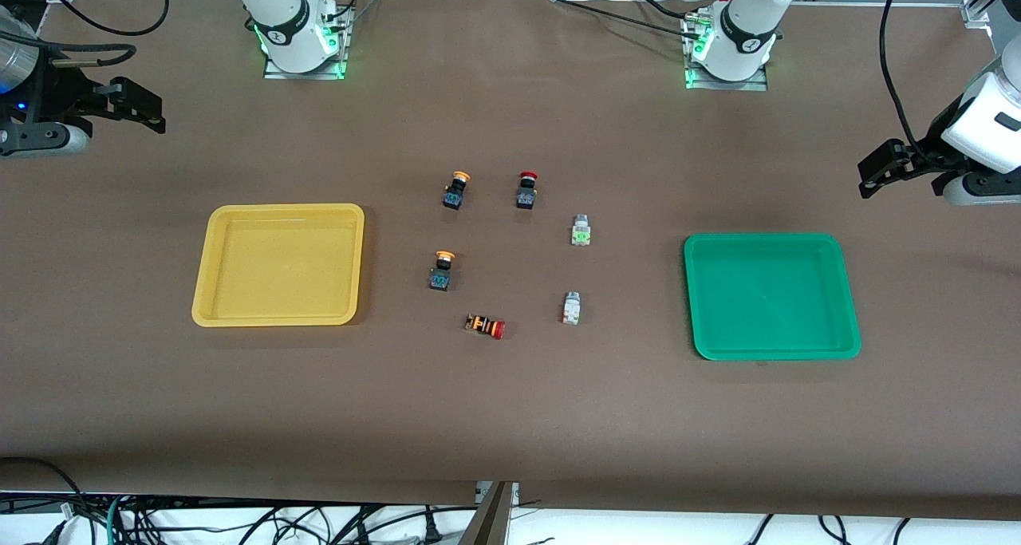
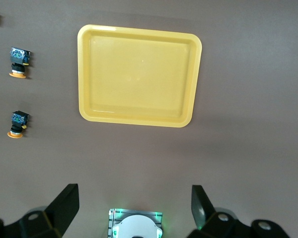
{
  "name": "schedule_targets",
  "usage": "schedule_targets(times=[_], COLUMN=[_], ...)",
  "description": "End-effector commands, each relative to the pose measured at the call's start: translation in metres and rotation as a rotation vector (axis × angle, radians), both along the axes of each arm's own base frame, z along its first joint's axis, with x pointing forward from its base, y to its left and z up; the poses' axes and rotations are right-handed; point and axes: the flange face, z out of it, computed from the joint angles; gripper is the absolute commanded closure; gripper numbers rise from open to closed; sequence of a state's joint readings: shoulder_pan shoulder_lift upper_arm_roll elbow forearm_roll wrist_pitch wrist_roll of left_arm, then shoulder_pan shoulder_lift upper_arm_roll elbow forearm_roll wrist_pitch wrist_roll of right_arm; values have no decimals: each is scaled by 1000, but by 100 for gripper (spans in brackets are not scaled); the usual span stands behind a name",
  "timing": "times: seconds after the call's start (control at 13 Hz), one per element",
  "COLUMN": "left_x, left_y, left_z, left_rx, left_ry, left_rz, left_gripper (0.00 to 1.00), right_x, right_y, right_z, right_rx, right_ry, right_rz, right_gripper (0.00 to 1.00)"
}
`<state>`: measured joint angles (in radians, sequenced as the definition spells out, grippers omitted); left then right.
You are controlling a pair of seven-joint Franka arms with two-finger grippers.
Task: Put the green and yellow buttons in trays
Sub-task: 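Grasp black button with the right gripper while the left gripper grasps green button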
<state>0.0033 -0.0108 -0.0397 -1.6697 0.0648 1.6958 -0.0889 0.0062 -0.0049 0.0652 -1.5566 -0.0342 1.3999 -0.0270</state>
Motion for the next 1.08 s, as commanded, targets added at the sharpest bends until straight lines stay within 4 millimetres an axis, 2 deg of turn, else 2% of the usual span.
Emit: schedule_targets(times=[0.0,0.23,0.38,0.54,0.69,0.77,0.92,1.0], left_x=[-4,-2,0,11,25,35,59,72], left_y=[2,-4,-17,-34,-61,-76,-113,-130], left_z=[4,1,-13,-43,-84,-102,-130,-147], left_rx=[10,10,-6,-47,-48,-55,-89,-101], left_ry=[10,16,54,114,171,166,112,91], left_rz=[-10,-19,-32,-52,-87,-111,-163,-180], left_gripper=[0,0,0,0,0,0,0,0], right_x=[2,3,6,26,46,58,81,91], right_y=[-1,-2,-3,10,29,45,94,118], right_z=[3,2,-2,-43,-89,-110,-181,-218], right_rx=[4,4,4,-8,4,16,40,32], right_ry=[11,13,13,82,138,134,141,126], right_rz=[7,5,-5,12,50,72,106,48], right_gripper=[0,0,0,0,0,0,0,0])
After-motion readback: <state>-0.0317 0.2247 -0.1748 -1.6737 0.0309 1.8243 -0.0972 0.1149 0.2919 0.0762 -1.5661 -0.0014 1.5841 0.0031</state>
